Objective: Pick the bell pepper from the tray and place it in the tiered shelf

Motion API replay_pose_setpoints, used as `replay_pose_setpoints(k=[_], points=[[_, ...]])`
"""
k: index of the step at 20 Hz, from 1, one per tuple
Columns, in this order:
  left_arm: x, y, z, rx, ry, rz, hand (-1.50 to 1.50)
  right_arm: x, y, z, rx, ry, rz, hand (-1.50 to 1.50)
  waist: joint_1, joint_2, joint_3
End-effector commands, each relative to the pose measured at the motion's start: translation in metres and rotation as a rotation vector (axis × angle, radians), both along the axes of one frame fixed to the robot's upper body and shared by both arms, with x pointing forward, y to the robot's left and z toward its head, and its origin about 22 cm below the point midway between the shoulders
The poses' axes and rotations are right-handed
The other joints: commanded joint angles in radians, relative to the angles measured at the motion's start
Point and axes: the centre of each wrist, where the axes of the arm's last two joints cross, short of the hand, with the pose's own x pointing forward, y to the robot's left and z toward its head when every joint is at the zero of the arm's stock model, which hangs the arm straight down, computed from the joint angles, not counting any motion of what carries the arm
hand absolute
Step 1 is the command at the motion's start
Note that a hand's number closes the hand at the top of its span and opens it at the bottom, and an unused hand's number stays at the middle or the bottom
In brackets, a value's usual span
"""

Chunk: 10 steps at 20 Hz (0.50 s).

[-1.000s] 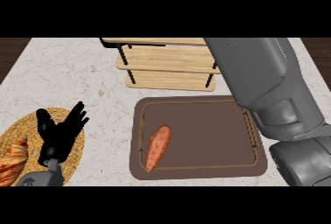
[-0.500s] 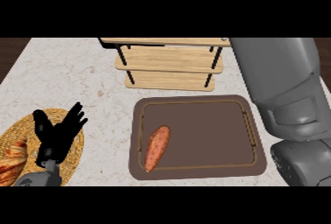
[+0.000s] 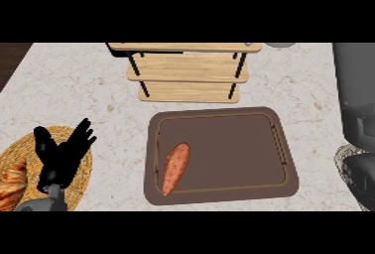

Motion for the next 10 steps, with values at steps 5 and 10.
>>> replay_pose_setpoints(k=[5, 10], points=[[-0.016, 0.010, -0.005, 0.018, 0.028, 0.014, 0.00, -0.038, -0.091, -0.006, 0.077, 0.003, -0.042, -1.50, -0.013, -0.004, -0.001], [-0.002, 0.002, 0.000, 0.001, 0.024, 0.018, 0.00, -0.078, -0.145, -0.009, 0.070, -0.027, 0.004, -1.50, -0.013, 0.001, -0.001]])
